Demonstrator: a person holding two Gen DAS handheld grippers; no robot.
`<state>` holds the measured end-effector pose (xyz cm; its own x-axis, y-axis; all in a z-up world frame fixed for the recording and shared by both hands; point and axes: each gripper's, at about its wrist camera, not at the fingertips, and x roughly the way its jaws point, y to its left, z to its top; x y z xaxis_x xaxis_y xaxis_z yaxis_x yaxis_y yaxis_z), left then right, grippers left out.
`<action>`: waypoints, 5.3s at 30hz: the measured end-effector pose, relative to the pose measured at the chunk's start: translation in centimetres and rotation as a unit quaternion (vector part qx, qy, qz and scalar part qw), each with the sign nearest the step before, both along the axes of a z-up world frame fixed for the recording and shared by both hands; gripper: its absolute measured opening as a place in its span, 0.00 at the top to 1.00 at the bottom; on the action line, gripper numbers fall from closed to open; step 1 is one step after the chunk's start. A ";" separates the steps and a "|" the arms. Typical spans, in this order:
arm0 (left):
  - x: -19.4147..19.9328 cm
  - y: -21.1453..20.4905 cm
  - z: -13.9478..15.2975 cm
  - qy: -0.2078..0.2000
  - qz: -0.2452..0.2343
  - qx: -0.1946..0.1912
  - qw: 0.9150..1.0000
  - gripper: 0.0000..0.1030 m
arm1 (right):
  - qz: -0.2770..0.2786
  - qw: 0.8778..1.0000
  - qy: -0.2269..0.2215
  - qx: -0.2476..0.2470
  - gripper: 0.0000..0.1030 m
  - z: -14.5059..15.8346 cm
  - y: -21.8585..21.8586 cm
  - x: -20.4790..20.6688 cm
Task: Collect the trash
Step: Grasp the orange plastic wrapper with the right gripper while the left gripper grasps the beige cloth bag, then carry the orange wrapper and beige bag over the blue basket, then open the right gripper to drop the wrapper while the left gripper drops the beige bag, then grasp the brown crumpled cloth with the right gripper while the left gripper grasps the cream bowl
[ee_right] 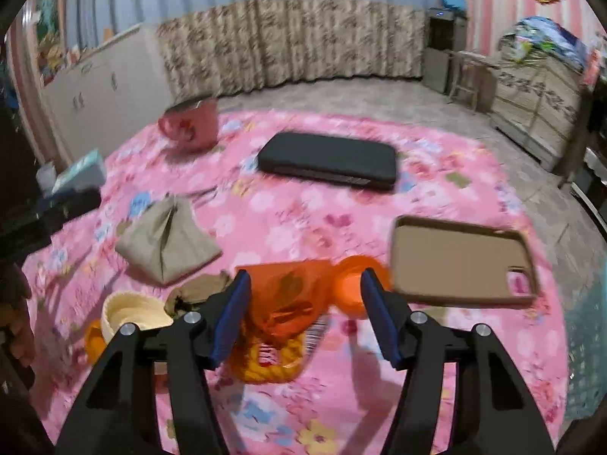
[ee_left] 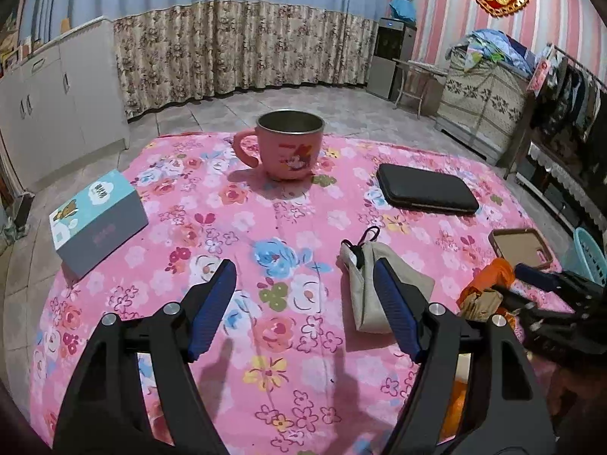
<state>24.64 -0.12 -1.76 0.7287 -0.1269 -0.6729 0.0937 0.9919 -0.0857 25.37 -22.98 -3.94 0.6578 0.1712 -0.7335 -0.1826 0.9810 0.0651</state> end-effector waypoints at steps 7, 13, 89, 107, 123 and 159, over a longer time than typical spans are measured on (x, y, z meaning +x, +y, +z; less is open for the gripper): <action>1.2 -0.6 -1.4 0.020 -0.009 0.000 1.000 0.29 | 0.023 1.000 -0.005 -0.021 0.90 -0.1 1.2 0.0; 1.6 -1.3 -2.0 0.031 -0.019 -0.001 0.999 0.29 | 0.014 0.999 -0.047 0.010 0.93 2.6 -0.2 -1.2; -4.8 -46.6 8.3 -0.094 -0.334 -0.045 0.937 0.95 | -0.346 0.922 -0.176 -0.003 0.93 10.8 -37.5 -17.3; -5.7 -50.2 5.2 -0.045 -0.365 -0.029 0.930 0.85 | -0.372 0.916 -0.149 0.022 0.81 9.1 -38.8 -17.4; -5.6 -49.2 5.3 -0.062 -0.340 -0.034 0.938 0.51 | -0.392 0.900 -0.189 0.034 0.37 10.1 -39.0 -19.0; -3.9 1.2 4.0 -0.060 -0.014 -0.002 0.998 0.17 | -0.010 0.997 0.008 0.070 0.34 1.2 2.8 -0.4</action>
